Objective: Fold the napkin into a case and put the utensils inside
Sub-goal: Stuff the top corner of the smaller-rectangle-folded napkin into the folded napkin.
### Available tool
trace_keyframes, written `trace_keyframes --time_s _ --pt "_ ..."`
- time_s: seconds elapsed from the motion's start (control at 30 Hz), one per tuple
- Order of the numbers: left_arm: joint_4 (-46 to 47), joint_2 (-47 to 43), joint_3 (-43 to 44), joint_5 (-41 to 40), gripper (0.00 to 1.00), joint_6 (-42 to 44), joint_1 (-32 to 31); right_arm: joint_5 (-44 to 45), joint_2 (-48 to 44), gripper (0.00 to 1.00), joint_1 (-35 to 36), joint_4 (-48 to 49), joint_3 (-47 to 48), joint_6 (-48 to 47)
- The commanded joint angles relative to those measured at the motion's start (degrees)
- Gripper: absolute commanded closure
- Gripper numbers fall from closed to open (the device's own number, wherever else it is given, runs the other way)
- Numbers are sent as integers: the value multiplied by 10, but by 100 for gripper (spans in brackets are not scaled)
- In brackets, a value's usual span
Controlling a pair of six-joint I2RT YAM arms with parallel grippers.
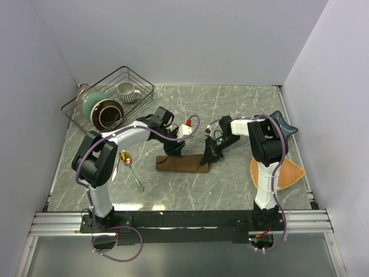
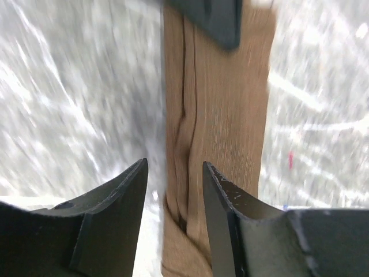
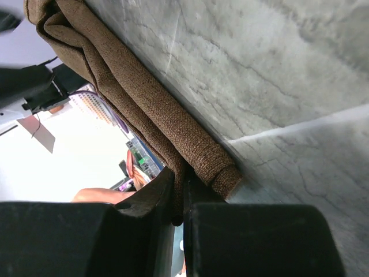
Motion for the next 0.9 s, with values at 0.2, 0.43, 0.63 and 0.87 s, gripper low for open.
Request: trace_keyframes --time_s 0.2,0.43,0.63,0.87 --pt "16 37 88 151 53 -154 -31 51 36 100 -3 2 -7 22" --pt "249 -12 -57 257 61 -506 -8 50 40 100 -3 3 -10 31" --pt "459 13 -129 245 63 -742 8 46 43 100 -3 5 -14 34" --pt "430 90 -123 222 68 -756 42 35 46 100 -2 4 -9 37"
